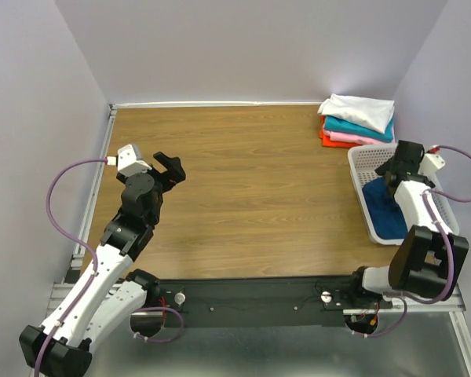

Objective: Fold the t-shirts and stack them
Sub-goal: Grab the tshirt from the pile, then move the tshirt to the center of the board

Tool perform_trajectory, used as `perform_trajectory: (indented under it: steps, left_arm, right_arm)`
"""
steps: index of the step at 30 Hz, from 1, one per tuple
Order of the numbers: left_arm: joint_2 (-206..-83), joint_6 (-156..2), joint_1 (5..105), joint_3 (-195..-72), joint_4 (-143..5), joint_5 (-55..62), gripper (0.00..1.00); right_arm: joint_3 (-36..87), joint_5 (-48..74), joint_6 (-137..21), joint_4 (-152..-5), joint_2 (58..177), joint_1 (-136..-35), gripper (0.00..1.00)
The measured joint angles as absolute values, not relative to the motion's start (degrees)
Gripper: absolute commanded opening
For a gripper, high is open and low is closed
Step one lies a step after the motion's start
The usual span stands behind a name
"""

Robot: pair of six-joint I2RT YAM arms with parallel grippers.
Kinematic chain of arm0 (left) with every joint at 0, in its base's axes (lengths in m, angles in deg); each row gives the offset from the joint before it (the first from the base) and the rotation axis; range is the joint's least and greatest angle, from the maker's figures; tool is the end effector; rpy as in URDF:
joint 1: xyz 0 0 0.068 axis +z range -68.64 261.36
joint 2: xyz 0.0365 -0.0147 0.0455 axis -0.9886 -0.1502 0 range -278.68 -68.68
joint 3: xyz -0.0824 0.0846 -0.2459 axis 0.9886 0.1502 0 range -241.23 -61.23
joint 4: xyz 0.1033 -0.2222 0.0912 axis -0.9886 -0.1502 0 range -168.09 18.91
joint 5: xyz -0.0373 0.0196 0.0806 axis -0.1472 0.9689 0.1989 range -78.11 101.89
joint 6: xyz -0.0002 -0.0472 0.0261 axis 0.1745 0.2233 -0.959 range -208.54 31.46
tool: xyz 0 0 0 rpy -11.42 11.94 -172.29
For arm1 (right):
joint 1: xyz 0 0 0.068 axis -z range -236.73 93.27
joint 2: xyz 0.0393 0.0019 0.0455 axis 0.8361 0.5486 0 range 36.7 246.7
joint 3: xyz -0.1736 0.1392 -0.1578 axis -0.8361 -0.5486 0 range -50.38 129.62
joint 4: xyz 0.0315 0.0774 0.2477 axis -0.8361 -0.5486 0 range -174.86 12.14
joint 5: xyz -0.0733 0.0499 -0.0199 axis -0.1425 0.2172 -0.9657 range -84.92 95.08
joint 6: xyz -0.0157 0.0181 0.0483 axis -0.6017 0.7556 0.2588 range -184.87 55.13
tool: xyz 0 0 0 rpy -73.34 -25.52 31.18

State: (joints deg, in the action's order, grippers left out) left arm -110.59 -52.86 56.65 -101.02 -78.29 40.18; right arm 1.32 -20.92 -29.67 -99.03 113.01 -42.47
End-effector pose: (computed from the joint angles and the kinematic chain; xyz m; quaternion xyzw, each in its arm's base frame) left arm 0.1657 -0.0577 0.3236 -0.2281 0.7207 -0.1546 0.6362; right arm 0.2666 -0.0839 0.2466 0.4546 0.7845 -0.1382 0.3985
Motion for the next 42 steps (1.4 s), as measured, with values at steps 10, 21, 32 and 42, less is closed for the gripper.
perform_trajectory:
  steps: [10,21,32,42]
  left_arm:
    - [-110.1,-52.7,56.7,-98.7,-77.9,40.8,0.98]
    - [-112.0,-52.5,56.7,-98.7,-77.9,41.0,0.98]
    - [-111.3,-52.3,56.7,-98.7,-78.0,41.1,0.98]
    - [-111.7,-51.4,56.7,-98.7,-78.3,41.5,0.98]
  right_arm:
    - [1.2,-19.4,-28.3,-100.8,121.0,-35.8,0.99]
    - [1.2,-19.5,-27.7,-100.6,129.4,-34.1,0.02]
    - [1.6,-16.1,-29.6,-102.7,111.1,-34.1,0.01]
    - [18.4,-4.7,-32.9,-108.1,98.1,-34.1,0.01]
